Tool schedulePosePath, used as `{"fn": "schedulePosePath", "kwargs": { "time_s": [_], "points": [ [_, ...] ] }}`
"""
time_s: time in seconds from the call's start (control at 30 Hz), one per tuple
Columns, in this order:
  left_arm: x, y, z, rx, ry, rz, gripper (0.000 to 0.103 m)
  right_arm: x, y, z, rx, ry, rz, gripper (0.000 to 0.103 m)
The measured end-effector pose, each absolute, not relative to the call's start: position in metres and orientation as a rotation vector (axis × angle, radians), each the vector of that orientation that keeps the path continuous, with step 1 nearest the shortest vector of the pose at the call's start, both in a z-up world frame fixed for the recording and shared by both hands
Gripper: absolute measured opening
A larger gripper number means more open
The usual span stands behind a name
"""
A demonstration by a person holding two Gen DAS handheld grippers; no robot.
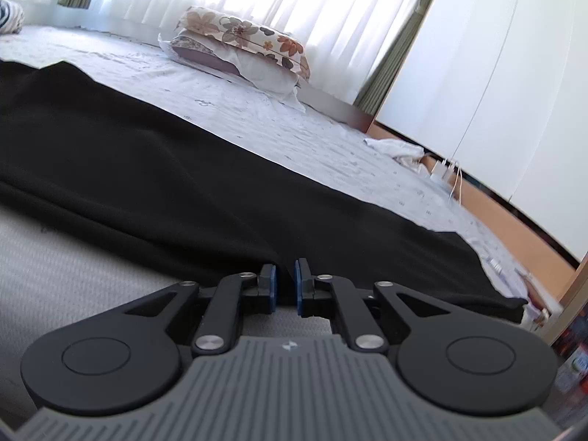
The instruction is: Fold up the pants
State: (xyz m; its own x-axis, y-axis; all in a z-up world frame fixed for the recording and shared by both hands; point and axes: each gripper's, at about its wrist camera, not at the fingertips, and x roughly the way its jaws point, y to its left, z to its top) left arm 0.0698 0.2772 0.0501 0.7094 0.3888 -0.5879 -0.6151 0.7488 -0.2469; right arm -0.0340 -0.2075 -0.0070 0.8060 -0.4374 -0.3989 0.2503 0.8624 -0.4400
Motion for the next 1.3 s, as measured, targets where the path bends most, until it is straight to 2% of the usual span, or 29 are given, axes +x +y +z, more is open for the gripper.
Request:
{"fn": "schedulePosePath", "kwargs": {
  "time_s": [0.07, 0.2, 0.5, 0.7, 1.0, 1.23, 1.3],
  "points": [
    [0.071, 0.252, 0.063, -0.400, 0.504, 0.529, 0.006, -0.036, -0.209, -0.008, -0.368, 0.505, -0.383, 0.025],
    [0.071, 0.189, 0.079, -0.318, 0.469, 0.365, 0.009, -0.041, -0.219, -0.008, -0.317, 0.476, -0.377, 0.047],
    [0.071, 0.033, 0.053, -0.228, 0.578, -0.032, 0.009, -0.047, -0.251, -0.003, -0.199, 0.456, -0.351, 0.067],
    [0.065, -0.029, 0.020, -0.114, 0.667, -0.100, 0.013, -0.046, -0.289, -0.003, -0.167, 0.457, -0.421, 0.069],
    [0.050, -0.020, 0.010, -0.030, 0.656, -0.058, 0.013, -0.058, -0.411, -0.007, -0.038, 0.458, -0.728, 0.069],
    [0.052, -0.019, 0.012, -0.016, 0.665, -0.043, 0.013, -0.078, -0.503, -0.006, 0.307, 0.377, -0.983, 0.069],
    [0.050, -0.019, 0.012, -0.003, 0.662, -0.040, 0.013, -0.088, -0.518, -0.007, 0.385, 0.346, -1.047, 0.074]
  ]
}}
